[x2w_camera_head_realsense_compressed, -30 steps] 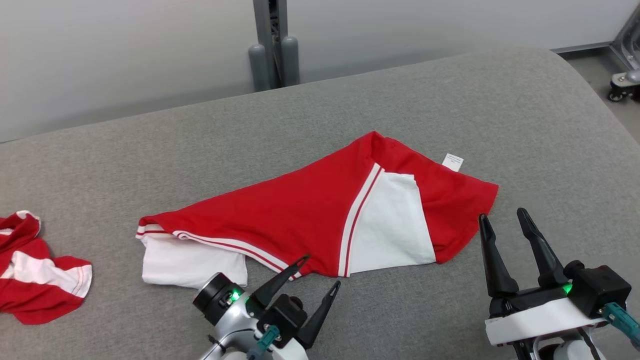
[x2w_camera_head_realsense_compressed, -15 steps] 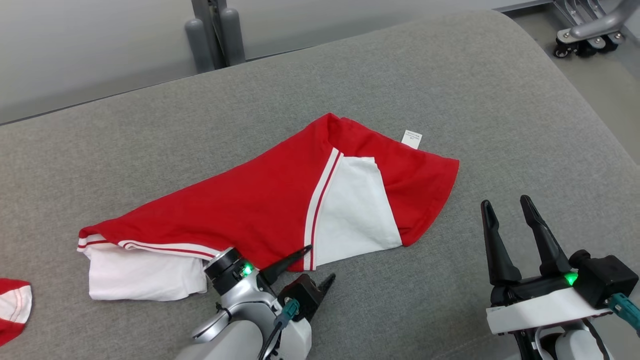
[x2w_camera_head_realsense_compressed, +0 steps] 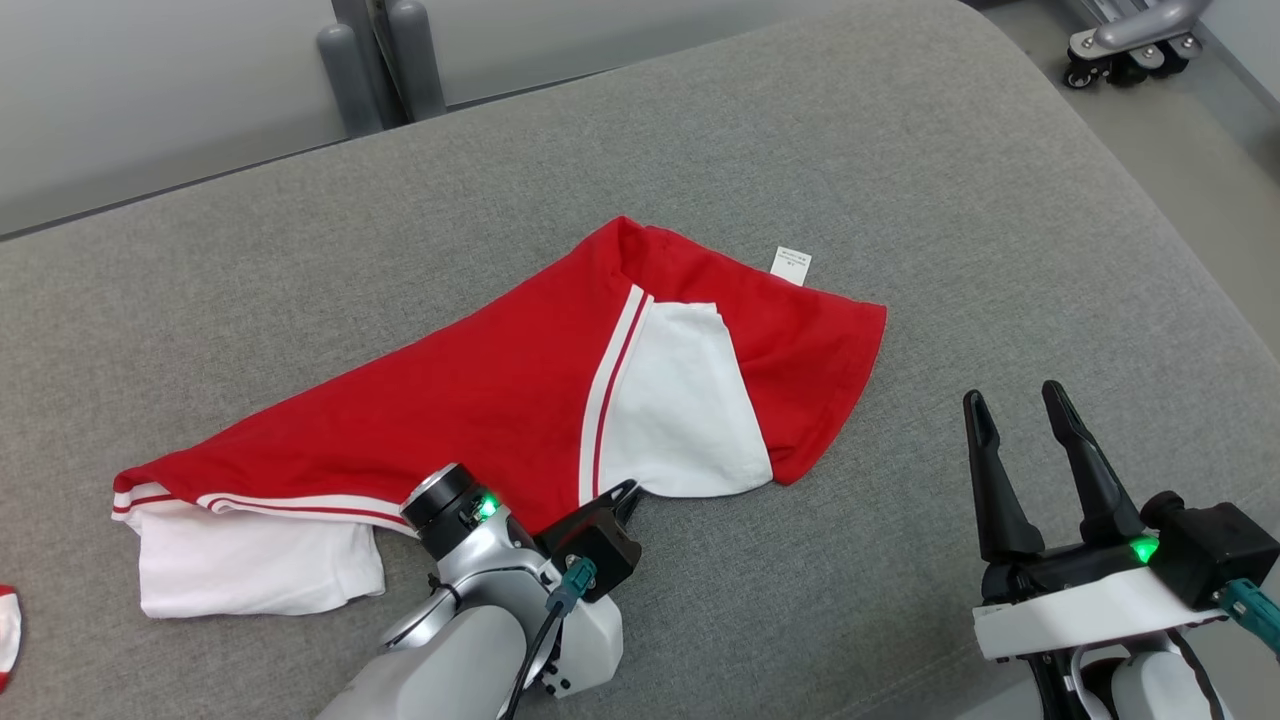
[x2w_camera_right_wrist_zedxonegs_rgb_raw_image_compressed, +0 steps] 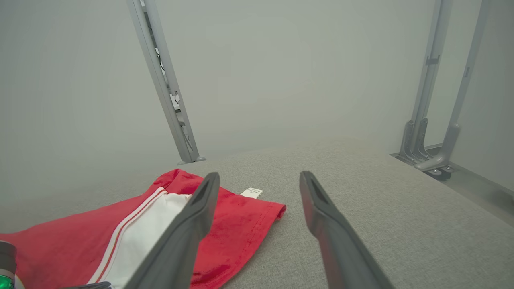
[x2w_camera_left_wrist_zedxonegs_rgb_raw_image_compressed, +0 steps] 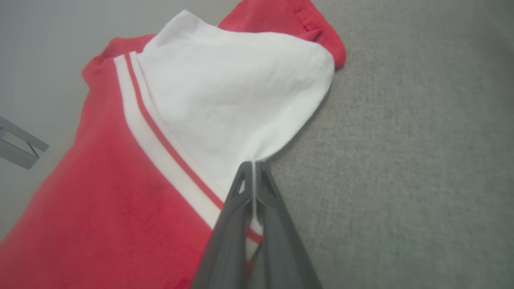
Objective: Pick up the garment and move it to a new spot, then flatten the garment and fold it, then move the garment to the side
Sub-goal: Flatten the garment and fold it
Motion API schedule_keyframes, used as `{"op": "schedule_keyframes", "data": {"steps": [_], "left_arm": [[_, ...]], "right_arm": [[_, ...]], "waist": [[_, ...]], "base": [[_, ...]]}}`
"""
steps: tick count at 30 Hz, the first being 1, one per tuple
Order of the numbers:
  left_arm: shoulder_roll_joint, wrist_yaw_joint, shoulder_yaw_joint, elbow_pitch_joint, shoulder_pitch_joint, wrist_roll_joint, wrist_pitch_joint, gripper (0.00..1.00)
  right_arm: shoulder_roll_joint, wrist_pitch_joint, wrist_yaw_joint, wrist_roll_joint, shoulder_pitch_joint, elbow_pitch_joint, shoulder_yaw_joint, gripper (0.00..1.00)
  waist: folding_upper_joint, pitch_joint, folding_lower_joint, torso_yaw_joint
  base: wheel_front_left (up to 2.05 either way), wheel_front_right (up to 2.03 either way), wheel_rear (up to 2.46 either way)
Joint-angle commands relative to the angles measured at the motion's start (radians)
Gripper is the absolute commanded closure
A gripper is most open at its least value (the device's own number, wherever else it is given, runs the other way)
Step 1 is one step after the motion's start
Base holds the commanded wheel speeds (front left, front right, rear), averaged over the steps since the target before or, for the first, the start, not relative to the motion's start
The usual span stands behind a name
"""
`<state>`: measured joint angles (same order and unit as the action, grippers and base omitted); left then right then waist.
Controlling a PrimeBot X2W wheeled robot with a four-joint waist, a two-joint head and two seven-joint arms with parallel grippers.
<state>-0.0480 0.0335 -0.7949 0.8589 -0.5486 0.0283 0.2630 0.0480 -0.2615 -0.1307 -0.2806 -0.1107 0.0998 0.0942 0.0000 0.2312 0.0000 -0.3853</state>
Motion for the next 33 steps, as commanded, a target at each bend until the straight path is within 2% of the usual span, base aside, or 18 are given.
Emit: {"op": "schedule_keyframes", "data": {"steps": [1,5,10,15,18,25,30,31,32,33], "left_arm": [[-0.004,-0.010,-0.003,-0.014,-0.016,-0.014,0.000,1.00],[-0.005,-0.038,0.021,-0.113,-0.005,-0.087,0.001,1.00],[-0.023,-0.051,0.117,-0.236,-0.025,-0.182,0.001,1.00],[-0.116,-0.063,0.201,-0.274,-0.087,-0.215,-0.012,1.00],[-0.162,-0.053,0.232,-0.274,-0.126,-0.227,-0.024,1.00],[-0.319,-0.056,0.331,-0.203,-0.307,-0.229,-0.026,1.00],[-0.392,-0.078,0.378,-0.134,-0.422,-0.218,-0.008,1.00],[-0.401,-0.084,0.385,-0.115,-0.434,-0.216,-0.006,0.80],[-0.406,-0.084,0.392,-0.092,-0.440,-0.225,-0.005,0.00],[-0.410,-0.081,0.398,-0.073,-0.448,-0.230,-0.003,0.00]], "right_arm": [[0.005,-0.006,0.000,0.006,0.007,-0.003,-0.005,0.00],[0.005,-0.006,0.000,0.011,0.017,0.001,-0.005,0.00],[0.005,-0.006,0.000,0.005,0.029,0.002,-0.003,0.00],[0.005,-0.006,0.000,-0.001,0.023,-0.003,0.011,0.00],[0.005,-0.006,0.000,-0.007,0.016,-0.007,0.012,0.00],[0.005,-0.006,0.000,-0.026,-0.007,-0.010,0.022,0.00],[0.005,-0.006,0.000,-0.039,-0.023,-0.010,0.028,0.00],[0.005,-0.006,0.000,-0.040,-0.026,-0.010,0.029,0.00],[0.005,-0.006,0.000,-0.041,-0.027,-0.010,0.030,0.00],[0.005,-0.006,0.000,-0.044,-0.027,-0.010,0.030,0.00]], "waist": [[0.0000,-0.007,0.0000,0.002],[0.0000,-0.034,0.0000,0.012],[0.0000,-0.052,0.0000,0.019],[0.0000,-0.046,0.0000,0.013],[0.0000,-0.036,0.0000,0.011],[0.0000,0.016,0.0000,-0.021],[0.0000,0.050,0.0000,-0.050],[0.0000,0.055,0.0000,-0.054],[0.0000,0.059,0.0000,-0.058],[0.0000,0.062,0.0000,-0.062]], "base": [[0.00,0.00,0.00],[0.00,0.00,0.00],[0.00,0.00,0.00],[0.00,0.00,0.00],[0.00,0.00,0.00],[0.00,0.00,0.00],[0.00,0.00,0.00],[0.00,0.00,0.00],[0.00,0.00,0.00],[0.00,0.00,0.00]]}}
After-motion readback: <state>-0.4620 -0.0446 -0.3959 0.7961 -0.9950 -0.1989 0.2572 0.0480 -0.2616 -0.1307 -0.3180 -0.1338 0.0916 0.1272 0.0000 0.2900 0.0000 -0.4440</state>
